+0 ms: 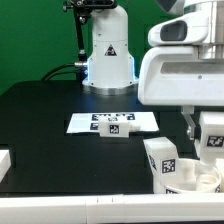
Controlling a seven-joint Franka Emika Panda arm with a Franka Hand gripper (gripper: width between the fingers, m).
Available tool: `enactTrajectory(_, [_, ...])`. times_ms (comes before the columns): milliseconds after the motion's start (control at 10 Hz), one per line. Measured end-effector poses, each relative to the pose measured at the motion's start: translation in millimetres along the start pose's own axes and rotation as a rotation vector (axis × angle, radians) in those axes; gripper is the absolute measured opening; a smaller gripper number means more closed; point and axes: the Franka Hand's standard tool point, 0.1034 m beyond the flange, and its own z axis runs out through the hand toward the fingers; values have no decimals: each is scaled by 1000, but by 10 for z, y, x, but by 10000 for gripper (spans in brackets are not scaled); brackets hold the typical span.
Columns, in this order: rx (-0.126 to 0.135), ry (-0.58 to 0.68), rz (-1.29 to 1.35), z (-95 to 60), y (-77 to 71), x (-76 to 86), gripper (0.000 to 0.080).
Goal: Assemble stool
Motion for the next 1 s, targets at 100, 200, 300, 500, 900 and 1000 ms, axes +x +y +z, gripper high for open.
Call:
enactTrajectory(100, [-5, -8, -3, 74, -2, -32, 320])
enactTrajectory(200, [-8, -13, -5, 118, -3, -50, 320])
enactTrajectory(300, [-9, -15, -5, 131, 4, -57, 320])
enactTrajectory(500, [-9, -17, -7, 150, -15, -70, 320])
enactTrajectory(900, [-10, -10, -14, 216, -43, -94, 320])
enactTrajectory(1000, [-11, -13, -16, 235, -32, -108, 320])
